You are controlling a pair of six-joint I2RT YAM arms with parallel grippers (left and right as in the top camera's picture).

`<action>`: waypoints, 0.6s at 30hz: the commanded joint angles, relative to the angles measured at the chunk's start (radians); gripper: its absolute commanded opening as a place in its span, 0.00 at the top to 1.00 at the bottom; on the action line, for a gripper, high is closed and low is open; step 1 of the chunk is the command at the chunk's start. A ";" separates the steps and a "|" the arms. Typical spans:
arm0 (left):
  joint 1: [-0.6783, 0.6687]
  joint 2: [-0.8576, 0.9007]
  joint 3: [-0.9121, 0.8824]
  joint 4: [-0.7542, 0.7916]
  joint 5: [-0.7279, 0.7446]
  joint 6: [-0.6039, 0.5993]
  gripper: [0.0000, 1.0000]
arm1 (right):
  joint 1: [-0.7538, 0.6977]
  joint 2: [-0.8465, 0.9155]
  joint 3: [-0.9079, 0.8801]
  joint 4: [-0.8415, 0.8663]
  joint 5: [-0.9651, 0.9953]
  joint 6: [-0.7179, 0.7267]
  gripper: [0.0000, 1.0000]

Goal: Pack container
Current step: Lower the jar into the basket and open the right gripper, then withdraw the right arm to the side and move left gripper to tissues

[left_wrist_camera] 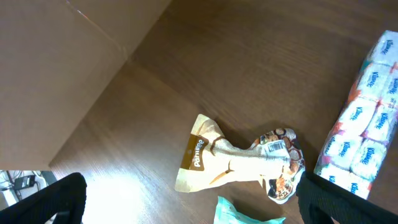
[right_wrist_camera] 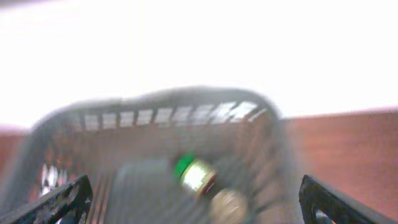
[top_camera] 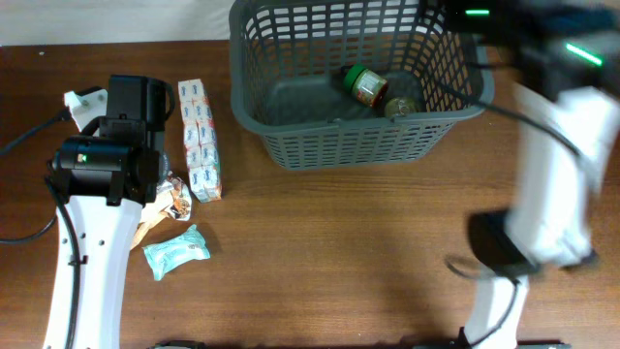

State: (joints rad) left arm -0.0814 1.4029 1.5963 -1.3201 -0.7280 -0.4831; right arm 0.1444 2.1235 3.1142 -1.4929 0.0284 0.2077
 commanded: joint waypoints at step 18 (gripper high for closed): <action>0.006 0.003 0.003 0.022 0.272 0.001 0.00 | -0.708 -0.236 -0.329 -0.206 0.206 0.120 0.01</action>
State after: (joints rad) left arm -0.0814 1.4029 1.5963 -1.3083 -0.5430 -0.4831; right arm -0.5404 1.8606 2.8819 -1.6924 0.2558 0.2928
